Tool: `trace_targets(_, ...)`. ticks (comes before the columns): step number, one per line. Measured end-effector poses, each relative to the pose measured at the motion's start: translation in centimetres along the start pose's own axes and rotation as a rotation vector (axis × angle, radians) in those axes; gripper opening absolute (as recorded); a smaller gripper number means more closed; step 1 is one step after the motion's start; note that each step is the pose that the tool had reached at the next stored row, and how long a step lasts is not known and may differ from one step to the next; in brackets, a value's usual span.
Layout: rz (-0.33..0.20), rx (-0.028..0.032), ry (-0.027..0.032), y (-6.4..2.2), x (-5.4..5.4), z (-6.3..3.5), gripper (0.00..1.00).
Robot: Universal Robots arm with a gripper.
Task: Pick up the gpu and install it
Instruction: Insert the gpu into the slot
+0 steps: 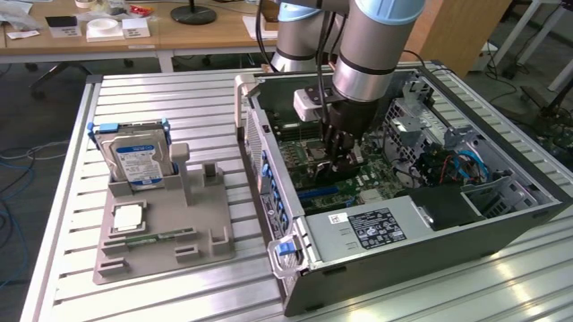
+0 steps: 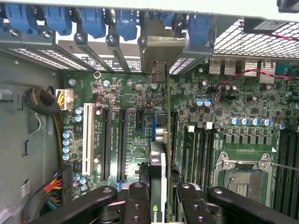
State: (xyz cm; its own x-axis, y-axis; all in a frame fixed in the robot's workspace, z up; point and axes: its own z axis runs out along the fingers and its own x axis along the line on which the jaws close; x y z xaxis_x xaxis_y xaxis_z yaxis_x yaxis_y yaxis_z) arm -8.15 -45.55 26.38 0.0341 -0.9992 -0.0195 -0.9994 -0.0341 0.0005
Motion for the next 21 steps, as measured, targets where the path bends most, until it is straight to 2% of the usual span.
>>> trace_targets(21, 0.000, 0.0002, -0.0002, 0.24, 0.00, 0.41, 0.27)
